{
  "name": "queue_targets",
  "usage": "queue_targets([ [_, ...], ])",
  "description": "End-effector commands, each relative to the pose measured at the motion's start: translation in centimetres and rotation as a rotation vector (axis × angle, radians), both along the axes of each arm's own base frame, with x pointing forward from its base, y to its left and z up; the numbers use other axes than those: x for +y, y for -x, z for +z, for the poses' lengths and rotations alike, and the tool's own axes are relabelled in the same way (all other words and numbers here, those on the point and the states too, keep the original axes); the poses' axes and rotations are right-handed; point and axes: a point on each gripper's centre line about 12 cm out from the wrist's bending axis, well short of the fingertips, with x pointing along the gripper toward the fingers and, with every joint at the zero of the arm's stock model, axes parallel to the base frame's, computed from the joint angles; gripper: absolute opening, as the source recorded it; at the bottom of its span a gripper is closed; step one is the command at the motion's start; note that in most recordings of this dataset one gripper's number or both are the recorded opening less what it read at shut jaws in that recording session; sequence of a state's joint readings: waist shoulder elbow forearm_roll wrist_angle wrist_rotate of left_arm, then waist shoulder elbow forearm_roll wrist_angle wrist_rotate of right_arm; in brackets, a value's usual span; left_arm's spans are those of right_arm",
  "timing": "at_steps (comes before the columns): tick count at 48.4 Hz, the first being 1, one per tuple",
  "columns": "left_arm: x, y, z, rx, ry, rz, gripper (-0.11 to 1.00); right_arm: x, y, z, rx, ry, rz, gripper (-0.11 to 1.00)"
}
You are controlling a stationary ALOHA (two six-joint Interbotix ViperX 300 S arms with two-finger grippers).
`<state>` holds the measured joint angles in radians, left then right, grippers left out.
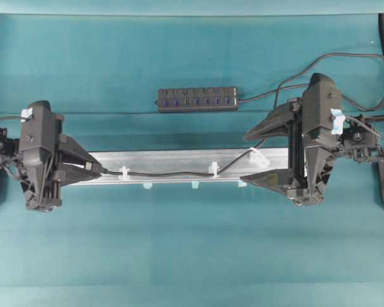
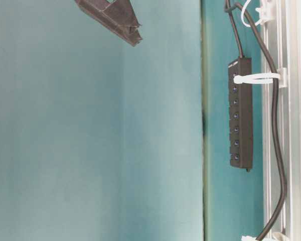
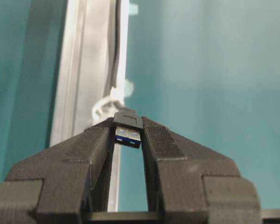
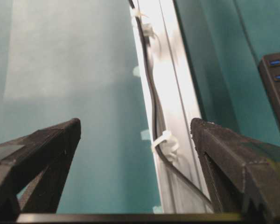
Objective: Pass the USB cable through three rings with both arms.
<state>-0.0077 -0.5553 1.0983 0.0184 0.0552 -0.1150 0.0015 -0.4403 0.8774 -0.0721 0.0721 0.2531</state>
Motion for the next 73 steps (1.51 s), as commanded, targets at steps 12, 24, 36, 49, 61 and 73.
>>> queue_targets([
  [12,-0.05,-0.83,1.75,-0.061,-0.005,-0.005,0.21,-0.13,-0.10,0.27,-0.015,-0.010,-0.009,0.69],
  [24,-0.05,-0.83,1.75,-0.061,-0.005,-0.005,0.21,-0.12,-0.17,0.25,-0.023,-0.010,-0.008,0.69],
  [36,-0.05,-0.83,1.75,-0.061,-0.003,-0.004,0.21,-0.12,-0.17,0.25,-0.023,-0.010,-0.008,0.69],
  [49,-0.05,-0.80,1.69,-0.060,-0.003,-0.004,0.21,-0.16,-0.18,0.27,-0.025,-0.012,-0.010,0.69],
  [61,-0.05,-0.83,1.75,-0.061,-0.003,-0.004,0.21,-0.12,-0.18,0.27,-0.025,-0.010,-0.008,0.69],
  [73,-0.05,-0.80,1.69,-0.060,-0.001,-0.003,0.21,-0.12,-0.18,0.27,-0.025,-0.010,-0.008,0.69],
])
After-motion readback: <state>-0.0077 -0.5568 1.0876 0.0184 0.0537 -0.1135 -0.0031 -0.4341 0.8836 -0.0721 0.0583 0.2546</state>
